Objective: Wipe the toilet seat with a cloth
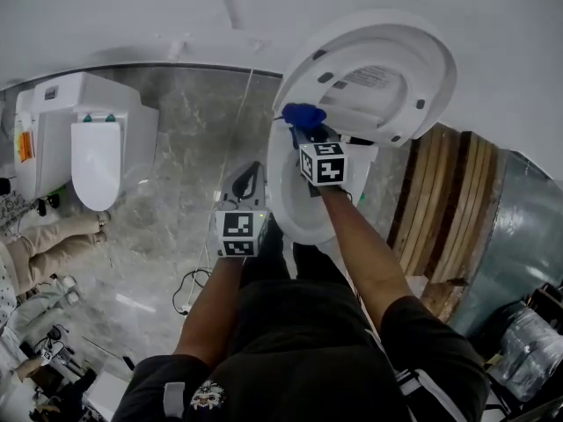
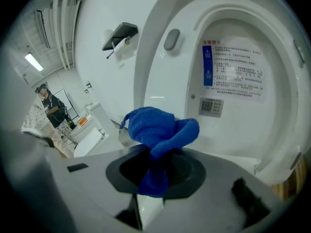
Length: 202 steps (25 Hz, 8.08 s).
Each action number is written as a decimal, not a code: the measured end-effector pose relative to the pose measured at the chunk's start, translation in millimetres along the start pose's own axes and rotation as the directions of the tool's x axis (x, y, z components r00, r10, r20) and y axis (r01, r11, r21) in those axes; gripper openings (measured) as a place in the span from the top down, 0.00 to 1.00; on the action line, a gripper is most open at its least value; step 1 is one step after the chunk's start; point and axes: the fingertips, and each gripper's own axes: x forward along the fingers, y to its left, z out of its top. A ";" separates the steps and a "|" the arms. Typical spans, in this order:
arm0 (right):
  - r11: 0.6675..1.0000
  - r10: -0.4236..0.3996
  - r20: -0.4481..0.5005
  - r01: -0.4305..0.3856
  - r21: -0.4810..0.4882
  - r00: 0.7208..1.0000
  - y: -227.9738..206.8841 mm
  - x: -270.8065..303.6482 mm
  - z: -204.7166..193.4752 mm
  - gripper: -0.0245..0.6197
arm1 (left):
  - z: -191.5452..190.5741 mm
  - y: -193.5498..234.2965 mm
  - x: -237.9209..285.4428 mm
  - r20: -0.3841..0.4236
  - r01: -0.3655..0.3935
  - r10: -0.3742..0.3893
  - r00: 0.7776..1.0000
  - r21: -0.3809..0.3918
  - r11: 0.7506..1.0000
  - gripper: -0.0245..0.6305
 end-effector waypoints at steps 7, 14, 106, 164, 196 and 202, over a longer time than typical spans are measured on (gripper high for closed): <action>1.000 0.002 0.097 -0.003 0.010 0.995 -1.3 -13.1 65.2 0.84 | 13.8 -1.2 -6.5 0.015 -0.017 0.016 1.000 0.020 1.000 0.95; 1.000 0.000 0.172 -0.005 0.027 0.985 -3.8 -29.9 97.1 0.84 | 37.6 -8.1 -5.1 0.044 -0.015 0.012 0.999 0.058 0.998 0.95; 0.999 -0.052 0.489 0.042 0.031 0.871 -67.4 -320.7 114.6 0.84 | 126.4 -130.5 51.1 -0.075 0.051 -0.009 0.997 0.584 0.810 0.56; 0.995 0.061 0.050 -0.065 0.077 0.997 20.9 -275.9 -174.3 0.84 | -263.9 -163.8 -91.4 -0.591 0.455 -0.039 0.806 0.576 0.679 0.52; 0.990 0.088 -0.172 -0.068 0.123 0.981 -14.7 -194.2 -285.0 0.84 | -432.0 -127.6 6.2 -0.856 0.383 -0.072 0.512 0.152 0.911 0.67; 0.991 0.084 -0.184 -0.063 0.121 0.979 -24.7 -183.3 -288.4 0.84 | -430.8 -127.3 6.3 -0.846 0.358 -0.090 0.525 0.123 0.925 0.71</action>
